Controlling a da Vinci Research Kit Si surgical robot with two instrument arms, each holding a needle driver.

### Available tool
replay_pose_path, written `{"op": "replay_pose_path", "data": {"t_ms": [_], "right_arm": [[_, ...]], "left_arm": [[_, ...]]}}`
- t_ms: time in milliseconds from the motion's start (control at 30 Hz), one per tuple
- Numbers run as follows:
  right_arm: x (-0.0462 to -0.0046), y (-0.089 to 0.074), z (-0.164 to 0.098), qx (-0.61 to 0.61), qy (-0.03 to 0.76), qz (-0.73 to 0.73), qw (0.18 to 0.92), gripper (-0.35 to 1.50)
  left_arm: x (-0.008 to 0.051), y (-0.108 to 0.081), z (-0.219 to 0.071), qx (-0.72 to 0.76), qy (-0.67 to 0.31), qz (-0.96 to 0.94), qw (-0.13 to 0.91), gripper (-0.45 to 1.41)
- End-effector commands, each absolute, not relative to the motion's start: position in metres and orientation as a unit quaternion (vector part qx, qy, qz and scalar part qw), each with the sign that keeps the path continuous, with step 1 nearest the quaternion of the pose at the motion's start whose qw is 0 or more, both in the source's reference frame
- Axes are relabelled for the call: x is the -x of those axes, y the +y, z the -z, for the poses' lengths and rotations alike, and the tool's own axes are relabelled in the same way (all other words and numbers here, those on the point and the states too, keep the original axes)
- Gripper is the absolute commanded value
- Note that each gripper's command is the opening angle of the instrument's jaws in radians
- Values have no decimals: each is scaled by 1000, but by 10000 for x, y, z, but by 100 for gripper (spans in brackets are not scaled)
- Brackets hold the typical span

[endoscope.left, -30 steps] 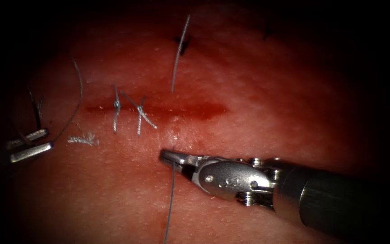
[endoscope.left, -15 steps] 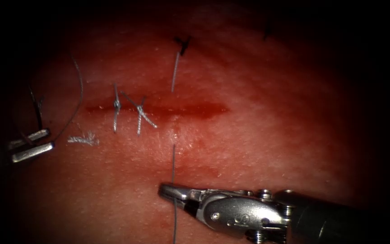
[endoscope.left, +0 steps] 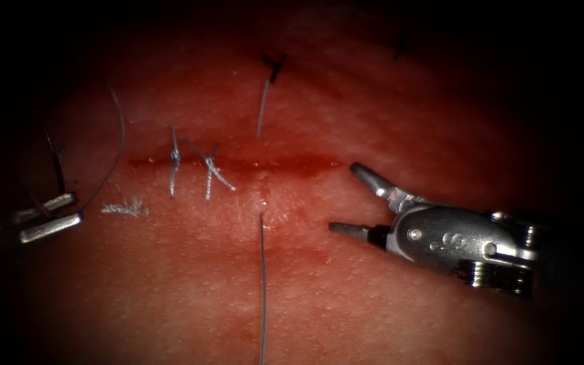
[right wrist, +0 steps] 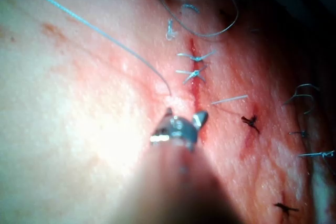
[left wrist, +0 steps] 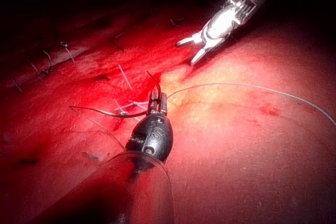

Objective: Wound Closure

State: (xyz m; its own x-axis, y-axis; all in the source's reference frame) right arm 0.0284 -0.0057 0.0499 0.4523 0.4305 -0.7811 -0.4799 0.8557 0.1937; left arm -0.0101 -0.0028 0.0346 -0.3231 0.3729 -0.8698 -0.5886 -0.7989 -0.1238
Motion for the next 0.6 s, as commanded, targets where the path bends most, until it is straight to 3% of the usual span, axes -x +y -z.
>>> {"op": "replay_pose_path", "data": {"t_ms": [33, 67, 100, 133, 267, 600], "right_arm": [[-305, -44, -513, -21, 456, -352, 817, 106], [-312, -39, -519, -39, 458, -367, 809, 106], [-325, -32, -531, -69, 470, -365, 801, 79], [-333, -27, -538, -90, 473, -383, 788, 78], [-361, -8, -569, -127, 474, -457, 742, 94], [-391, 21, -618, -132, 480, -501, 708, 84]], "left_arm": [[107, -26, -351, 501, 107, -806, 296, -45], [107, -26, -351, 501, 107, -806, 296, -45], [107, -26, -351, 501, 107, -806, 296, -45], [107, -26, -351, 501, 107, -806, 296, -45], [107, -26, -351, 501, 107, -806, 296, -45], [106, -26, -351, 501, 107, -806, 296, -45]]}}
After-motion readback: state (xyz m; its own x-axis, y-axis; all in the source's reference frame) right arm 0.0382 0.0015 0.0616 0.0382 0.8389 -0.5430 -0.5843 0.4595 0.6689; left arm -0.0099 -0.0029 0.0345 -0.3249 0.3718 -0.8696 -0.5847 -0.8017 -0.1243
